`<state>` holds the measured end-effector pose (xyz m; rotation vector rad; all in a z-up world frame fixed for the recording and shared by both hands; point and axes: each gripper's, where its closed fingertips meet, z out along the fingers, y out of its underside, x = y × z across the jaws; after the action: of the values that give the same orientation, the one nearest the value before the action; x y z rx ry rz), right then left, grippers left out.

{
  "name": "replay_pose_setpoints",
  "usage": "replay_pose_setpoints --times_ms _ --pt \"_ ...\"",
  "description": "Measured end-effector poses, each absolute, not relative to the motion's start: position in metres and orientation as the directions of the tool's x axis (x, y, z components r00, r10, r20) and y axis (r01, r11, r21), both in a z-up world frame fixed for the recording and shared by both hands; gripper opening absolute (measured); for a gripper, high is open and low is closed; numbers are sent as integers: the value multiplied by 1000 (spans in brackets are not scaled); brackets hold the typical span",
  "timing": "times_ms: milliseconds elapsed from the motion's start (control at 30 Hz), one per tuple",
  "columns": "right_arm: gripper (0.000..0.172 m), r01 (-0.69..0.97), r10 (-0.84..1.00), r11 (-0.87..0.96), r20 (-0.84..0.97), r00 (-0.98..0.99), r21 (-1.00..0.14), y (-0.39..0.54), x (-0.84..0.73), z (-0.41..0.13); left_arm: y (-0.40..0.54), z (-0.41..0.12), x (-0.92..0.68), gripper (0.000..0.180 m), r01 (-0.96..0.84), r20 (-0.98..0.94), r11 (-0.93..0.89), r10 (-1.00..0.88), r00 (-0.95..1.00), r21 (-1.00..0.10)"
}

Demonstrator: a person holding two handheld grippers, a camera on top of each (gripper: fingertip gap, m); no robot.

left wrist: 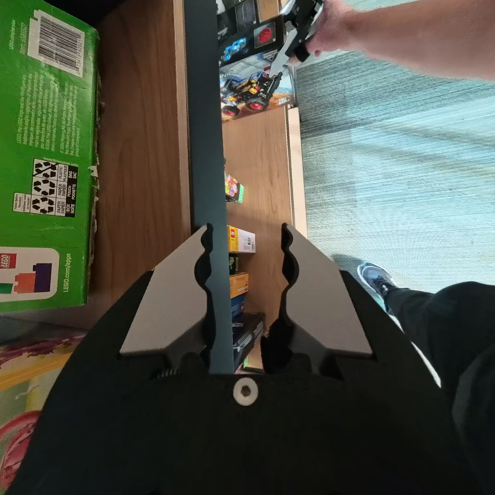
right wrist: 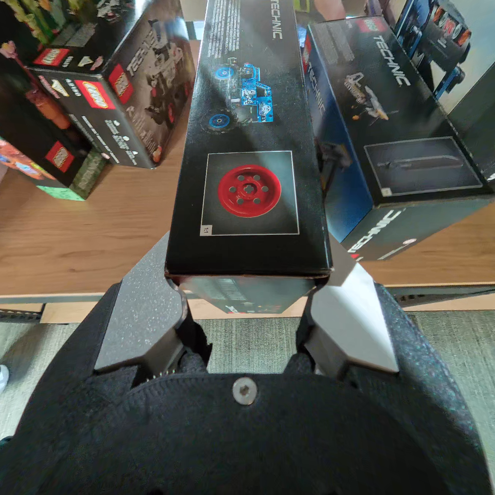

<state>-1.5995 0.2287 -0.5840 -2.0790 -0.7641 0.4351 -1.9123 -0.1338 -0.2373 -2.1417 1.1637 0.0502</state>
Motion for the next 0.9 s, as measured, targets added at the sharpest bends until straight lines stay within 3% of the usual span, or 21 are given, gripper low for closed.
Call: replay_pose_setpoints --times_ms 500,533,600,633,767,900 --pt "101 382 661 -466 -28 750 -798 298 -1602 -587 -127 -240 -1914 37 -780 -377 -351 -725 577 -519" --pt "103 379 652 -484 -37 757 -789 295 -1603 -587 -127 -240 -1914 36 -780 -379 -348 -725 576 -520" --pt "129 366 638 -474 -27 769 -801 285 -1599 -578 -126 -240 -1914 35 -773 -371 -351 -723 582 -529" --pt "133 345 604 -464 -7 797 -816 278 -1591 -570 -126 -240 -1914 35 -772 -370 -353 -723 584 -529" --pt "107 269 592 -288 50 804 -919 224 -1606 -519 -126 -240 -1913 36 -767 -365 -362 -719 591 -529" --pt "113 199 703 -255 -41 710 -946 187 -1703 -519 -126 -240 -1912 36 -770 -362 -366 -723 589 -524"
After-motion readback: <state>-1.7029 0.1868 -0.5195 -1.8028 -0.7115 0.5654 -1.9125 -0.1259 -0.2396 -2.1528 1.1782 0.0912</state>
